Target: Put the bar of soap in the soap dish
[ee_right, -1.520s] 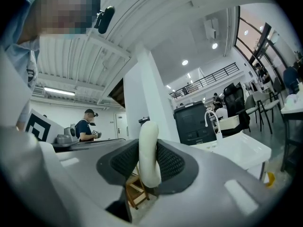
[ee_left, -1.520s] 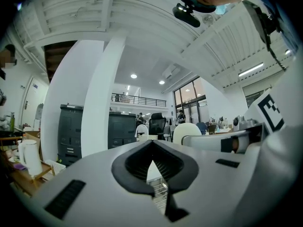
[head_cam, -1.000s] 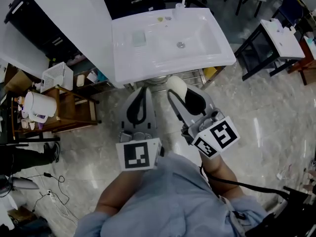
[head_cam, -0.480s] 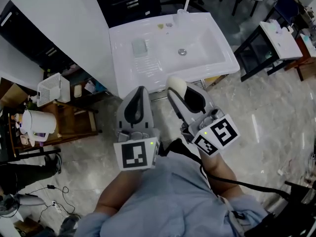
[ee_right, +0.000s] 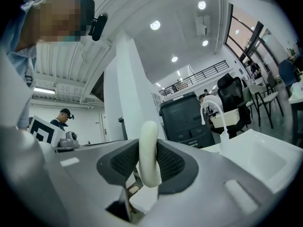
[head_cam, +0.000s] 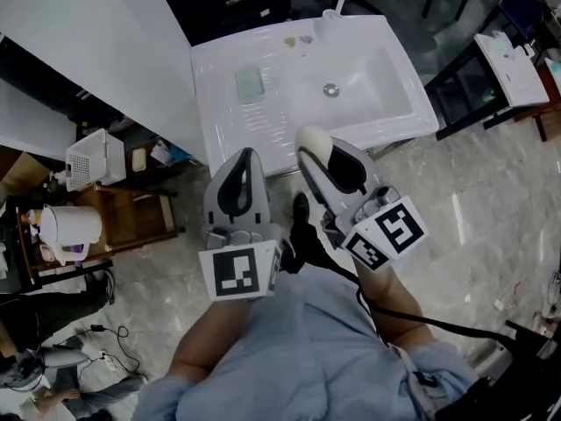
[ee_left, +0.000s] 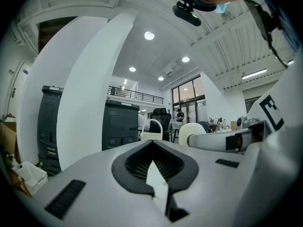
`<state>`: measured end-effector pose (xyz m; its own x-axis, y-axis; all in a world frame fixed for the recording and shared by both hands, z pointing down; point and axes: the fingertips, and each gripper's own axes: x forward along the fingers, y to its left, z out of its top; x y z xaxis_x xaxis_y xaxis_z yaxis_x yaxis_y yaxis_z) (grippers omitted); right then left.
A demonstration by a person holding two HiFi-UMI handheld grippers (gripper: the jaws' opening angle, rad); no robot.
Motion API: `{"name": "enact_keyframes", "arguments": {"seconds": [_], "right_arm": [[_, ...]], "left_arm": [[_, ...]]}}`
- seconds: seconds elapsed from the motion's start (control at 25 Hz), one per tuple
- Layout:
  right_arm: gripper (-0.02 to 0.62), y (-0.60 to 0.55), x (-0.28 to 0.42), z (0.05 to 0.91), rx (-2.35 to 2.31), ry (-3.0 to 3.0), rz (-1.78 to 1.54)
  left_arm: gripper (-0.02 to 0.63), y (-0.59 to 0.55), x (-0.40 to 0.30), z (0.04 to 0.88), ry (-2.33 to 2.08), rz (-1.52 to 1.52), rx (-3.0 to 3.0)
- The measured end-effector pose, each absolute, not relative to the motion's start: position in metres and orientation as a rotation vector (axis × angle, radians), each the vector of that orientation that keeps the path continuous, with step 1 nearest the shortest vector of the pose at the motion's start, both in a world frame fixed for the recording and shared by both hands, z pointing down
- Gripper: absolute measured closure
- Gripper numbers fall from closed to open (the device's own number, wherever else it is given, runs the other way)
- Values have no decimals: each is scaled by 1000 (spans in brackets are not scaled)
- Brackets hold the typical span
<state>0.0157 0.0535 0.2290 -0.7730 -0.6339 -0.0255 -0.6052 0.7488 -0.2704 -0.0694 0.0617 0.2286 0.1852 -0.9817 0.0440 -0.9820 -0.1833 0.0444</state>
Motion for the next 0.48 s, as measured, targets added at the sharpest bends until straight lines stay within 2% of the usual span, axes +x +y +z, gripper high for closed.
{"name": "enact_keyframes", "arguments": {"seconds": [0.48], "right_arm": [[486,-47,11,239,-933,2835,-442]], "left_arm": [[601,-39,-69,232,-2007,78,2334]]}}
